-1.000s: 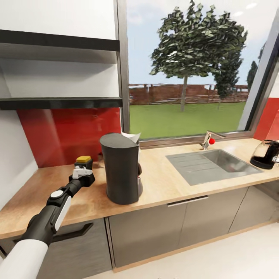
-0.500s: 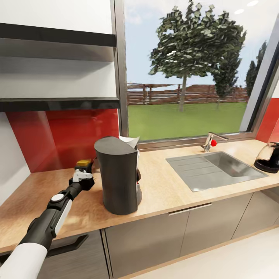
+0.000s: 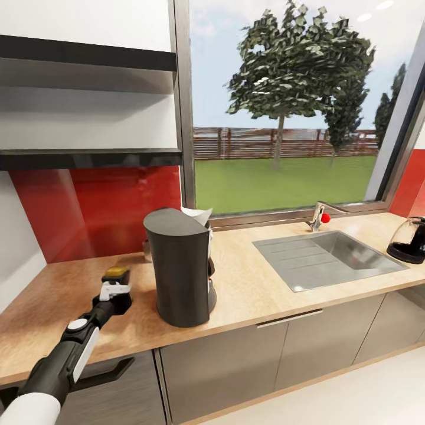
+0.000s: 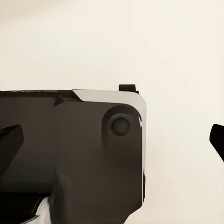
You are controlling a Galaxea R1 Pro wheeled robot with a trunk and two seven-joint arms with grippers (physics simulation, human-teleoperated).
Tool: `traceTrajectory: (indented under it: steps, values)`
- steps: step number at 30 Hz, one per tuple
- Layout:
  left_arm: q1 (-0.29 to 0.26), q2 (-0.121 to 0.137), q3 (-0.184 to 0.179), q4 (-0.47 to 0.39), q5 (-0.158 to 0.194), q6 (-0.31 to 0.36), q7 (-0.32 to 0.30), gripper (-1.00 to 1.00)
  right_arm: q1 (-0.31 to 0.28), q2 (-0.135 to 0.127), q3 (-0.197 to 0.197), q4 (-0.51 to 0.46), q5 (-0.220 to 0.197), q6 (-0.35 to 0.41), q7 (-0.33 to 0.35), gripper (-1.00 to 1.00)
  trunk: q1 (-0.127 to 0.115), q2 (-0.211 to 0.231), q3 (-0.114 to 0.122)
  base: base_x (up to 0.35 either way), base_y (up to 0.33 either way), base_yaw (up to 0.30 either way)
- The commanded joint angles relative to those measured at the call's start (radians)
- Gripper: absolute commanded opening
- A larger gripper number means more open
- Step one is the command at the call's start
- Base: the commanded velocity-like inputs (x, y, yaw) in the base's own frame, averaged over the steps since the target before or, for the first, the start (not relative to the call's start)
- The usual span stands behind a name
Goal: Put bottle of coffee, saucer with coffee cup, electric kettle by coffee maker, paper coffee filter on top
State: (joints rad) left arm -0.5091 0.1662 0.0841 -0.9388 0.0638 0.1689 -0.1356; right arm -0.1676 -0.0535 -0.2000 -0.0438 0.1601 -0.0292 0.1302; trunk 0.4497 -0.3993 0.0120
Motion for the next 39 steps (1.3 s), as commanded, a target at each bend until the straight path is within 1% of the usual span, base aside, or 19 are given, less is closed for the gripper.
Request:
traceTrajectory:
  steps: [1, 6, 7, 9, 11, 24, 39]
  values:
    - [0.006, -0.001, 0.008, 0.005, 0.007, 0.001, 0.0, -1.0, -0.001, 0.0, -0.009, 0.001, 0.01, -0.003, 0.003, 1.0, 0.0, -0.001, 0.0, 0.0, 0.0, 0.0]
    - [0.035, -0.002, 0.008, 0.034, 0.007, -0.026, 0.03, -1.0, 0.0, 0.0, -0.009, 0.001, 0.01, -0.003, 0.003, 1.0, 0.0, -0.001, 0.0, 0.0, 0.0, 0.0]
    - [0.089, -0.003, 0.007, 0.13, 0.007, -0.388, 0.069, -1.0, 0.0, 0.0, -0.009, 0.001, 0.01, -0.003, 0.003, 1.0, 0.0, -0.001, 0.0, 0.0, 0.0, 0.0]
    - [0.089, -0.006, 0.007, 0.126, 0.008, -0.389, 0.091, -1.0, 0.0, 0.0, -0.008, 0.001, 0.01, -0.004, 0.003, 1.0, 0.0, -0.001, 0.0, 0.0, 0.0, 0.0]
    - [0.089, -0.007, 0.007, 0.124, 0.008, -0.39, 0.099, -1.0, 0.0, 0.0, -0.008, 0.001, 0.01, -0.004, 0.003, 1.0, 0.0, -0.001, 0.0, 0.0, 0.0, 0.0]
    - [0.089, -0.007, 0.008, 0.123, 0.009, -0.393, 0.106, -1.0, 0.0, -0.002, -0.009, 0.001, 0.01, -0.005, 0.003, 1.0, 0.0, -0.001, 0.0, 0.006, 0.0, 0.0]
    - [0.089, -0.01, 0.006, 0.133, 0.007, -0.393, 0.106, -1.0, 0.0, -0.005, -0.008, 0.001, 0.01, -0.004, 0.005, 1.0, 0.0, -0.001, 0.0, 0.313, 0.0, 0.0]
